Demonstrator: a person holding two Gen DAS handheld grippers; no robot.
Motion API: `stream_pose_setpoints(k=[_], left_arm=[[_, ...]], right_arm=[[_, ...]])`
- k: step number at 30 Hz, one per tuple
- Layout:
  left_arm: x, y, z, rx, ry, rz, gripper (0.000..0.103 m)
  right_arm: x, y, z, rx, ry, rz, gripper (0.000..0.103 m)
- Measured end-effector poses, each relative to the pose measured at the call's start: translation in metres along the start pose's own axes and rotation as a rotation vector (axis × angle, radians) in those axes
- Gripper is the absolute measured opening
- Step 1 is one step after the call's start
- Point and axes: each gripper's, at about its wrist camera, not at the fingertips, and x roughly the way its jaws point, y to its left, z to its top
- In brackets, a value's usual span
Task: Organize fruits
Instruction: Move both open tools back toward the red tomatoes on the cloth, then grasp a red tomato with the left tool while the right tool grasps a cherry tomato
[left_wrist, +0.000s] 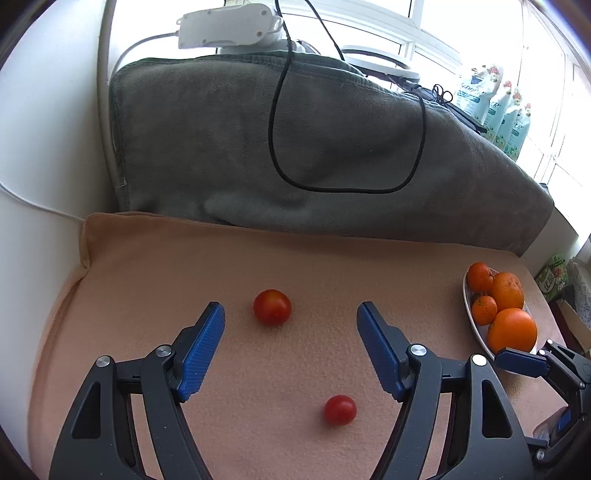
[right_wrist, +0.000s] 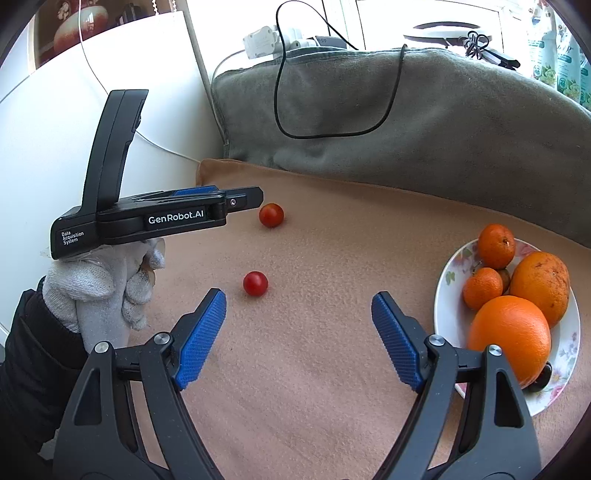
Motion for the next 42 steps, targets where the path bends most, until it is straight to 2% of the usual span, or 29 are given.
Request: stream_pose_setpoints(k=[6,10,11,13,17,21,26,29,36,42], left_arm=[[0.008,0.020,-0.003,-0.046,0.019,-0.014,0.073],[0.019,0.025,-0.005,-0.067,0.043,-0.029,0.067],[0.022,0.026,-0.005,-0.070,0.048,-0.032,0.067],[0.028,0.026,-0.006,-0.071,0.060,-0.039,0.062],[0.039,0.024,-0.007,-0.067,0.080,-0.048,0.057],[0.048,0.022,-0.006,-0.063,0.093,-0.054,0.053],[0.059,0.024,-0.005,-0.065,0.109,-0.053,0.052],[0.064,0.025,-0.005,-0.065,0.120,-0.057,0.047],[0.073,0.024,-0.004,-0.065,0.135,-0.061,0.042],[0.082,0.029,0.003,-0.065,0.139,-0.057,0.036]], right_arm=[[0.021,0.008,0.001,-0.020,0.036,0.034,0.084],[0.034,0.013,0.003,-0.031,0.059,0.062,0.083],[0.038,0.014,0.003,-0.034,0.067,0.065,0.082],[0.046,0.016,0.004,-0.039,0.090,0.078,0.067],[0.061,0.020,0.006,-0.053,0.119,0.103,0.062],[0.073,0.025,0.007,-0.068,0.144,0.117,0.050],[0.084,0.029,0.009,-0.073,0.157,0.117,0.049],[0.089,0.029,0.010,-0.067,0.167,0.119,0.043],[0.097,0.032,0.010,-0.076,0.191,0.113,0.042],[0.106,0.033,0.012,-0.075,0.200,0.101,0.035]])
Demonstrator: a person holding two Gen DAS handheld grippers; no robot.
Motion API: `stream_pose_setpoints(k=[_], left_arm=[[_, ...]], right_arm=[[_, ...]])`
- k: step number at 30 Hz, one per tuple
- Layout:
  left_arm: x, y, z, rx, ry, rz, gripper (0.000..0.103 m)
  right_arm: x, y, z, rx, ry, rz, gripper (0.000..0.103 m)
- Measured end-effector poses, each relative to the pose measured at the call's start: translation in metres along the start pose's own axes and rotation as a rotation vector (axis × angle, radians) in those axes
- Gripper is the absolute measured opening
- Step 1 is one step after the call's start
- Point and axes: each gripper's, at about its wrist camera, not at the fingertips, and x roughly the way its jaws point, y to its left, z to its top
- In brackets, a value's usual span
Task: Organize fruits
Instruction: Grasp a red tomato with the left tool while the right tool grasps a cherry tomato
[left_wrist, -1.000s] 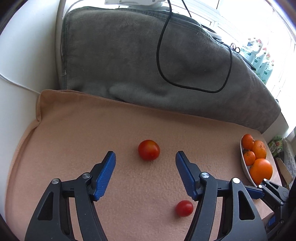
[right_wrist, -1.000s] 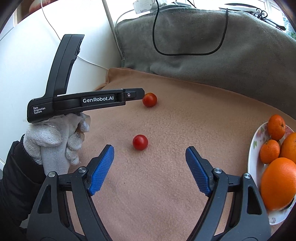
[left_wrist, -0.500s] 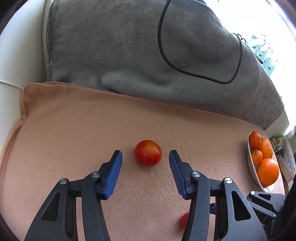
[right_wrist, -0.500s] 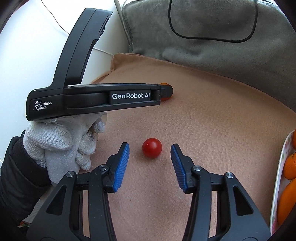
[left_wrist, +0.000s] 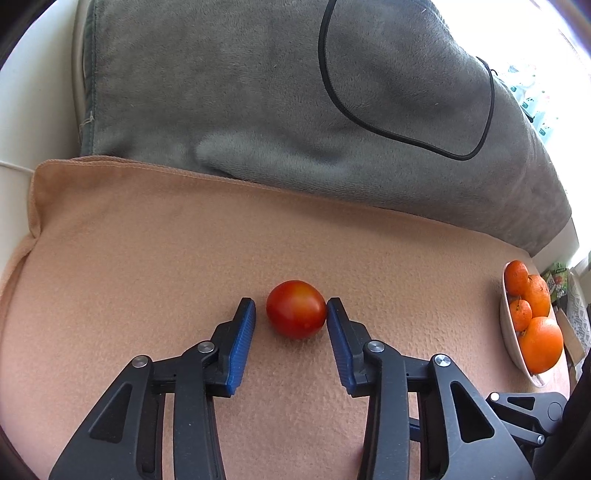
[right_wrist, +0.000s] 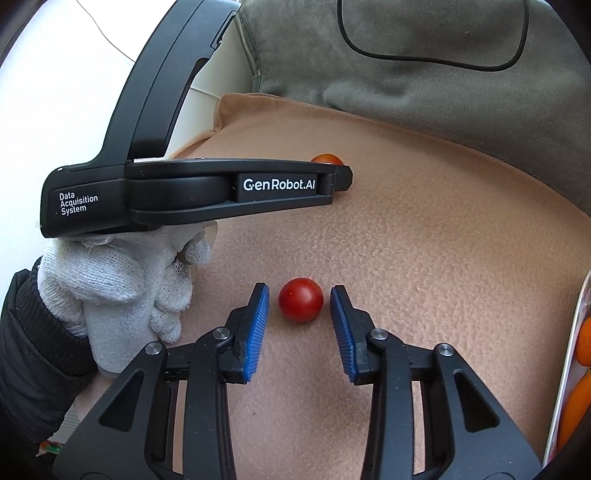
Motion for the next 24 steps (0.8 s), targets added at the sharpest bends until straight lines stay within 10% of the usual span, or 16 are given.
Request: stream_pose_setpoints(k=[24], left_arm=[[-0.046,-0.038,-0.022,0.024,-0.076,-0.010,0.031]], right_arm=[[-0.043,-0.004,-0.017,0.010,-0.071,-0.027,0.026]])
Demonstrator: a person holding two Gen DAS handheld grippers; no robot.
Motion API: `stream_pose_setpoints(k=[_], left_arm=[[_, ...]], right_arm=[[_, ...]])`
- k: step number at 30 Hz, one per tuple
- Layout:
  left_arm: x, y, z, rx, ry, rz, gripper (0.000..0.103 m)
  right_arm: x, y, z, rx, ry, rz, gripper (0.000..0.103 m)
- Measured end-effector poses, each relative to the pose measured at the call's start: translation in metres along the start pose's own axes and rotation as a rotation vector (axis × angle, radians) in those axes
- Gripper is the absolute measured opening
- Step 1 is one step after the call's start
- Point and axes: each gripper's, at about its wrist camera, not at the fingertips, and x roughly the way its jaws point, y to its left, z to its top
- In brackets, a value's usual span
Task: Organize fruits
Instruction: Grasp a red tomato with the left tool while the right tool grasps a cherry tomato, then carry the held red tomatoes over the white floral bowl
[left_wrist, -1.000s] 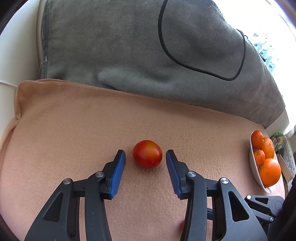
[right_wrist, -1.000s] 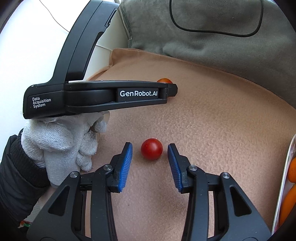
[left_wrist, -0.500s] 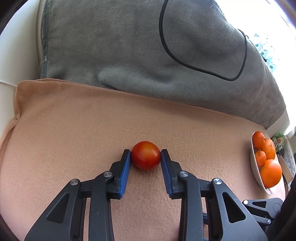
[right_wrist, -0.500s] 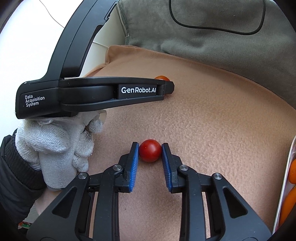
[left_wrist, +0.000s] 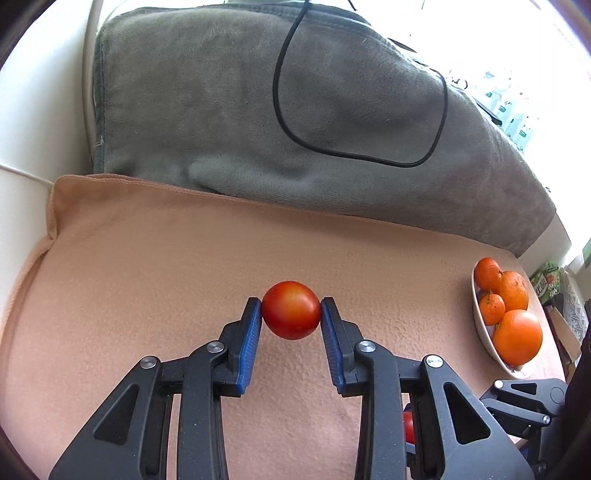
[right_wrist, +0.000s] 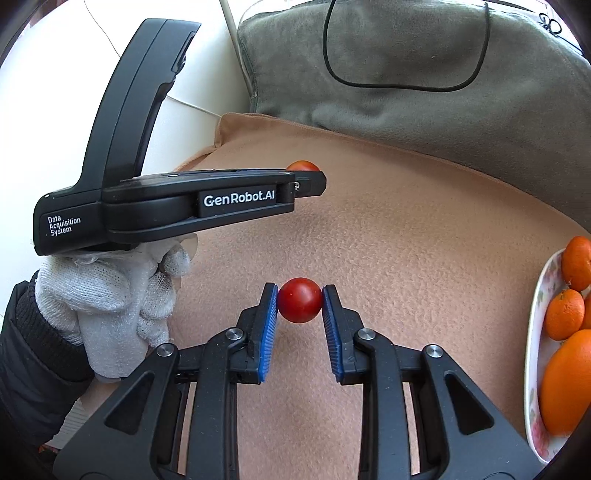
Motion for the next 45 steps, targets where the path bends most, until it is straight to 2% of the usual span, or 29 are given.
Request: stream_pose_setpoints(k=[13,20,28,36,45], left_arm=[[-0.045,-0.054,-0.018,0.056,-0.058,-0.073,0.031],[-0.052,-0.086,-0.026,0.080,-0.070,-0.122,0.031],[-0.037,-0.125,-0.025,0.129,-0.051,-0.181,0.031],[-0.011,-0.158,-0.020,0.176,-0.010,-0.227,0.031],[0.006,-0.171,-0.018,0.211,0.022,-0.224,0.031]], right_arm=[[-0.079,-0.027,-0.038,0.071,-0.107,-0.060,0.026],[-0.123,-0.053,-0.057,0.130,-0.171,-0.117,0.026],[-0.163,-0.094,-0.080,0.216,-0.221,-0.208,0.026],[-0.171,-0.138,-0.083,0.286,-0.229,-0.272,0.026],[-0.160,-0.177,-0.084,0.344,-0.208,-0.295,0.026]])
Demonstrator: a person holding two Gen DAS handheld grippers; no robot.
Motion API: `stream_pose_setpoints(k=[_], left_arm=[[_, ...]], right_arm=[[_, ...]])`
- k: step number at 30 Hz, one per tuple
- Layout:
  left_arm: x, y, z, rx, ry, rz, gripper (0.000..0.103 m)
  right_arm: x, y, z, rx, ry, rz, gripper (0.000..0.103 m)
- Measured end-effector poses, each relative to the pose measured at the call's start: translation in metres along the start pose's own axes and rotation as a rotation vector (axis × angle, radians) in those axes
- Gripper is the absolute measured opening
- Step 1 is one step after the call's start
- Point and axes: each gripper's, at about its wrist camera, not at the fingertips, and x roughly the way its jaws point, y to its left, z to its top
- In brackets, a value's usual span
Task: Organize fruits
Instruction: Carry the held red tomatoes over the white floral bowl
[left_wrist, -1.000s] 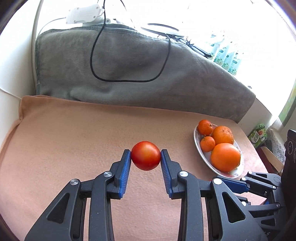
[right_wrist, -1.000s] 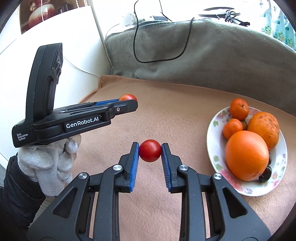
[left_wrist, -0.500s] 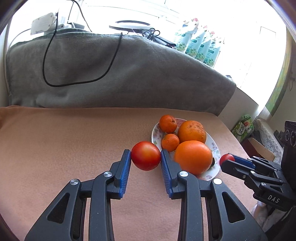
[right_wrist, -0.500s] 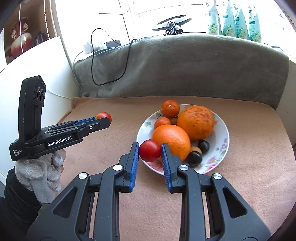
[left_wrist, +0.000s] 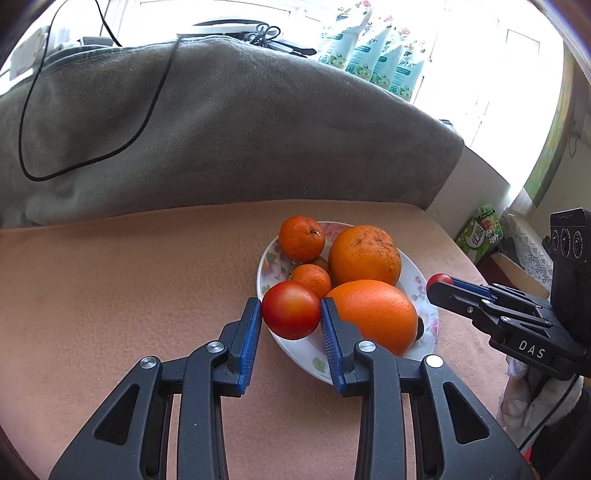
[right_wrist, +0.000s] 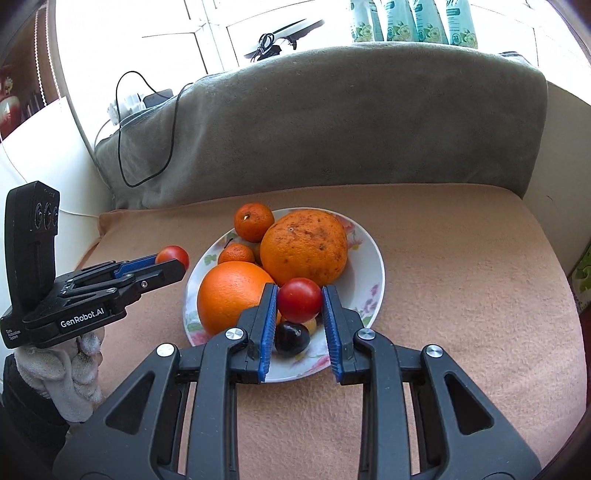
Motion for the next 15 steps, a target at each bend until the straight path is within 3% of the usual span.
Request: stream_pose_setpoints(k=[15], left_arm=[[0.006,-0.004,0.003,0.014,0.018,-0.014,0.031]], right_arm=[[0.017,-0.014,0.004,0.027,0.022,0.008,0.026]])
